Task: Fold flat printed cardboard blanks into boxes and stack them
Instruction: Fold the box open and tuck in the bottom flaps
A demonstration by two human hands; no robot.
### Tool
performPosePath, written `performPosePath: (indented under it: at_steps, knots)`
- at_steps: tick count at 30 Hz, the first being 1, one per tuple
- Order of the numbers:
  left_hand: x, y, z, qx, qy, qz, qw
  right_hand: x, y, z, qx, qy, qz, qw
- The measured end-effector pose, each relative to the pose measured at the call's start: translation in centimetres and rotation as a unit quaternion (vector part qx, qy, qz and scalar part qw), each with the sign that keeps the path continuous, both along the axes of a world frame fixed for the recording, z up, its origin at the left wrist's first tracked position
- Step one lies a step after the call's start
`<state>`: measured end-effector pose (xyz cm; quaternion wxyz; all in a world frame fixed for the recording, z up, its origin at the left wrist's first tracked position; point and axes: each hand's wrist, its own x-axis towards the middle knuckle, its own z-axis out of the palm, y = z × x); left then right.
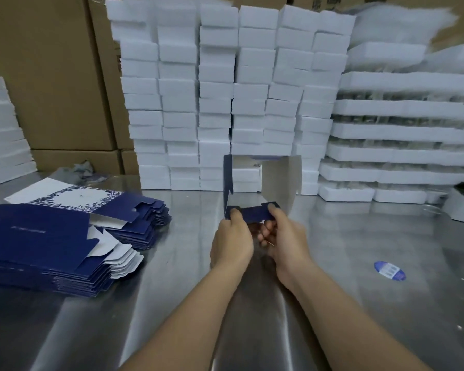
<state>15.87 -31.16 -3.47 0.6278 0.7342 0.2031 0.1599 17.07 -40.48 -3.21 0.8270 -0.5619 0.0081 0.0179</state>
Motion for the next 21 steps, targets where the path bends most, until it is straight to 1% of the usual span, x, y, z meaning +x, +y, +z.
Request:
performPosePath:
  at_steps: [2, 3, 6, 9, 13, 15, 18, 21]
  knots:
    - [0.3, 0.2, 0.0, -0.058, -0.030, -0.028, 0.997, 0.4, -0.2, 0.1, 0.003, 0.003, 0.020, 1.000]
    - [0.3, 0.2, 0.0, -0.072, -0.039, -0.033, 0.996, 0.5, -0.2, 0.1, -0.004, 0.003, 0.024, 1.000]
    - [0.2, 0.1, 0.2, -0.092, -0.050, -0.028, 0.994, 0.7, -0.2, -0.3, -0.025, -0.004, 0.019, 0.999]
    - [0.4, 0.4, 0.1, -0.143, -0.069, -0.004, 0.987, 0.7, 0.0, -0.2, -0.044, -0.020, 0.014, 0.999]
    - [0.7, 0.1, -0.4, -0.120, -0.078, -0.016, 0.990, 0.2, 0.0, 0.3, -0.031, -0.032, 0.033, 0.998]
    - [0.8, -0.2, -0.2, -0.120, -0.082, -0.036, 0.989, 0.0, 0.4, 0.3, -0.053, -0.035, 0.041, 0.997]
    - [1.0, -0.4, 0.1, -0.130, -0.081, -0.065, 0.986, 0.1, 1.0, 0.1, -0.056, -0.029, 0.025, 0.998]
    - [1.2, -0.3, -0.1, -0.123, -0.066, -0.072, 0.988, 0.2, 1.3, 0.2, -0.069, -0.029, 0.027, 0.997]
